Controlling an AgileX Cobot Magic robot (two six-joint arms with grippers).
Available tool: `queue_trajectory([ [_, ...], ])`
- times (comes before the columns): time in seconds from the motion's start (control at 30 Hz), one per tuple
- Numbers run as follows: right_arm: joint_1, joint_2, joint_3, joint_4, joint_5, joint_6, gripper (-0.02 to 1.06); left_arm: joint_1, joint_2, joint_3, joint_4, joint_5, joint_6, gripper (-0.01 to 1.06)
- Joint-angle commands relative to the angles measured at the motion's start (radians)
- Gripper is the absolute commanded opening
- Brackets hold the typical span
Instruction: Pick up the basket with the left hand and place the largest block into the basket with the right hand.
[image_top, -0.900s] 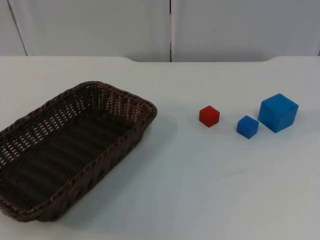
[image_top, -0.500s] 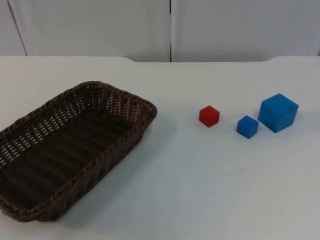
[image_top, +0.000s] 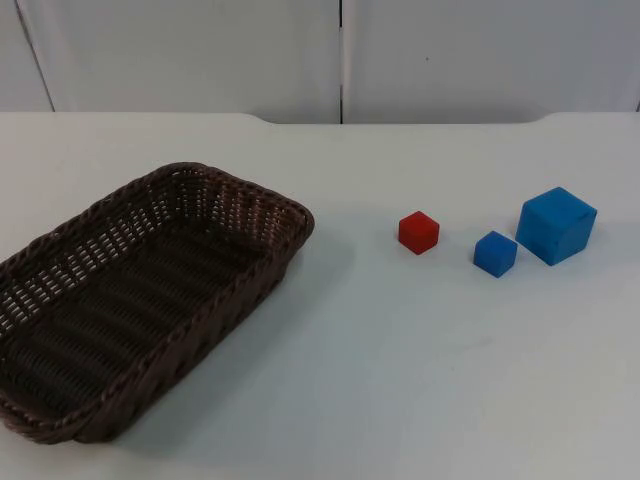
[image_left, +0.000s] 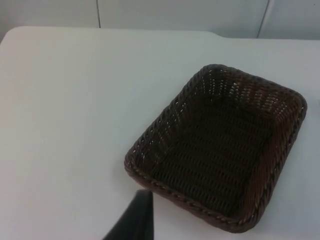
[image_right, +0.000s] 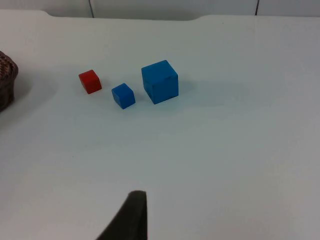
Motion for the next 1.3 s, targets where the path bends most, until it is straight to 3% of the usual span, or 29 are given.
queue_trajectory([
  [0.0,0.002,-0.004,0.002,0.003,-0.003,0.003,1.05,0.0,0.013,-0.015,-0.023,0.001,-0.006,1.05],
  [0.8,0.002,-0.004,0.002,0.003,-0.003,0.003,1.05,0.0,0.284,-0.101,-0.145,-0.042,0.093,1.05],
  [1.27,0.002,-0.004,0.002,0.003,-0.003,0.003,1.05,0.0,0.642,-0.22,-0.331,-0.119,0.3,1.02],
])
